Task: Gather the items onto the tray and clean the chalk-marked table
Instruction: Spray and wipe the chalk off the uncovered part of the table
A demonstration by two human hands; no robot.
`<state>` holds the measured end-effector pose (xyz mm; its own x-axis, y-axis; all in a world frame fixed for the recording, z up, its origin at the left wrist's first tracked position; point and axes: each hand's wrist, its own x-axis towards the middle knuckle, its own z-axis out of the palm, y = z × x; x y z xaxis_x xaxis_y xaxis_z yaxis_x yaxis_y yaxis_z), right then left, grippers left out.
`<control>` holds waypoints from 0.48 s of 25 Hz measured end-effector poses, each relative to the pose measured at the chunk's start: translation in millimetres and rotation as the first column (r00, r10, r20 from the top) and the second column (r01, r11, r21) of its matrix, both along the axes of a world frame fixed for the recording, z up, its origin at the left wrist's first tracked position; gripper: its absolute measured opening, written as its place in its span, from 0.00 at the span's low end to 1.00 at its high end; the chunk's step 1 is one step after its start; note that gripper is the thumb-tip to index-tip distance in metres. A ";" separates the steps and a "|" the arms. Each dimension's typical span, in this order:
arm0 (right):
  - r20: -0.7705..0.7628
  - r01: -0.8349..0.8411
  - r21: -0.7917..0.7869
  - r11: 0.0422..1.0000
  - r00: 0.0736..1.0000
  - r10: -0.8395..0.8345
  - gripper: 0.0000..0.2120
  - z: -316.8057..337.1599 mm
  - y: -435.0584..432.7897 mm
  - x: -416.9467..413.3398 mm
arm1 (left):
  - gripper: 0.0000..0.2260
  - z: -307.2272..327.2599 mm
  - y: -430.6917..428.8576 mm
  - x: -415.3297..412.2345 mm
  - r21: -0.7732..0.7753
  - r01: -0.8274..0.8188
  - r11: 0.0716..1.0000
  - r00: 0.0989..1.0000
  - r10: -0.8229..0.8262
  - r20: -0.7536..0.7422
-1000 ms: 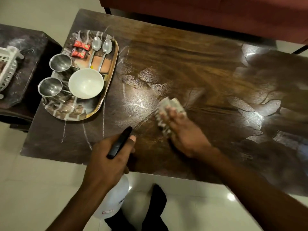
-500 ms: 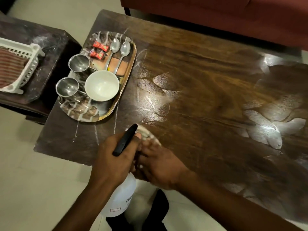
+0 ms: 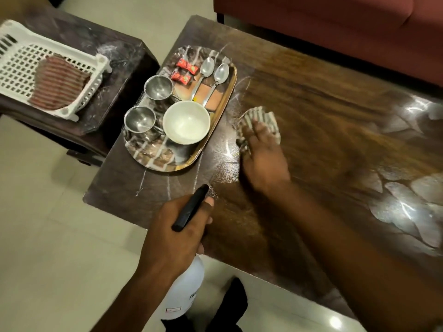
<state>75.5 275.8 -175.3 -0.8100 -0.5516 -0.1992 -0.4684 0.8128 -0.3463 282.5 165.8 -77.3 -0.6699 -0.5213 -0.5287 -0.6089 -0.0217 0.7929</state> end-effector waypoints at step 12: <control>0.006 0.202 0.042 0.979 0.979 -0.202 0.31 -8.3 224.3 120.1 | 0.22 13.5 -2.0 -2.1 -0.069 0.071 0.995 0.992 -0.077 -0.095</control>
